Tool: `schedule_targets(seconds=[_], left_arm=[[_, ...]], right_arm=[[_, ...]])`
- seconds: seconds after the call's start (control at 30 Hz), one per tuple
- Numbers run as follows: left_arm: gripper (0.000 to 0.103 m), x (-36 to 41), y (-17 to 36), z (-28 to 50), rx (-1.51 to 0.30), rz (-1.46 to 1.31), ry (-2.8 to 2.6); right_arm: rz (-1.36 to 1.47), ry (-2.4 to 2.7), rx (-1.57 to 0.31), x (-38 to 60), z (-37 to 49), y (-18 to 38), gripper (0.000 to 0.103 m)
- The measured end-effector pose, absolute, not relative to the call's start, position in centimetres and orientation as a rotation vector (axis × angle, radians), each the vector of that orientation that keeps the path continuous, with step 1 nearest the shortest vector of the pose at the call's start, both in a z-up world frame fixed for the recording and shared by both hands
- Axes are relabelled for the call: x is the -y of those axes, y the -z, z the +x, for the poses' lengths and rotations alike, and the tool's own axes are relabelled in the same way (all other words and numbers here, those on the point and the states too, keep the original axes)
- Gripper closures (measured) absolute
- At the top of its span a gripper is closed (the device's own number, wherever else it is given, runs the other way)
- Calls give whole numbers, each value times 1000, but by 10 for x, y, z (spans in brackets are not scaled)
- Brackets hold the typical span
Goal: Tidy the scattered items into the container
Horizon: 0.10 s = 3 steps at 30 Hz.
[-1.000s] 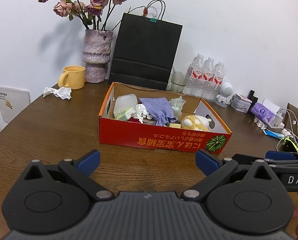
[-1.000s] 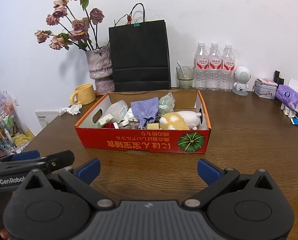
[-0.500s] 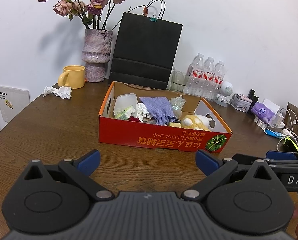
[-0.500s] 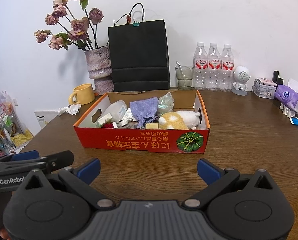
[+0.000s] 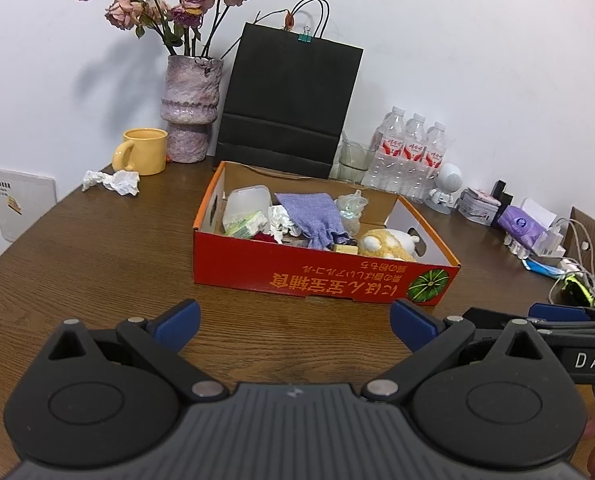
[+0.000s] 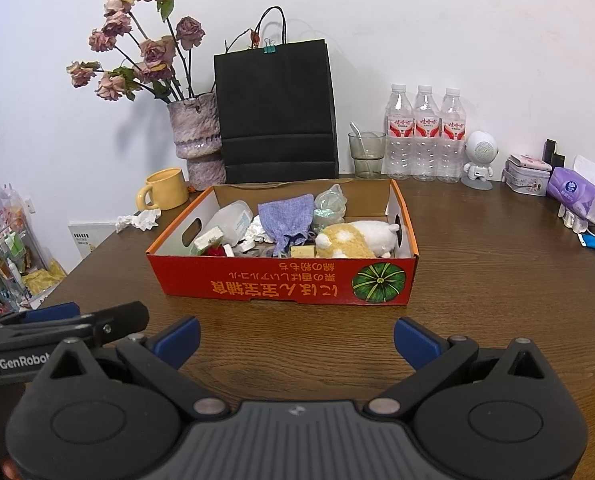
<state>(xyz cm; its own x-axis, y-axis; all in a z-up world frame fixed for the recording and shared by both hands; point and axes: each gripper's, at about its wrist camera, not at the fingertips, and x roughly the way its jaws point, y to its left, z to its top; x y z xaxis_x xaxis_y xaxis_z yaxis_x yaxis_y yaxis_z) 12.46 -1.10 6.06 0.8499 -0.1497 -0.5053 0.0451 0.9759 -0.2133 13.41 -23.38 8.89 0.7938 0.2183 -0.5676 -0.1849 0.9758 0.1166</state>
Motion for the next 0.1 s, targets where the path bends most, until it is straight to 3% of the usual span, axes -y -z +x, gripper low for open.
schedule_targets(seconds=[0.1], left_arm=[[0, 12, -59, 123, -533, -183, 95]], right_arm=[[51, -208, -617, 234, 134, -87, 0]])
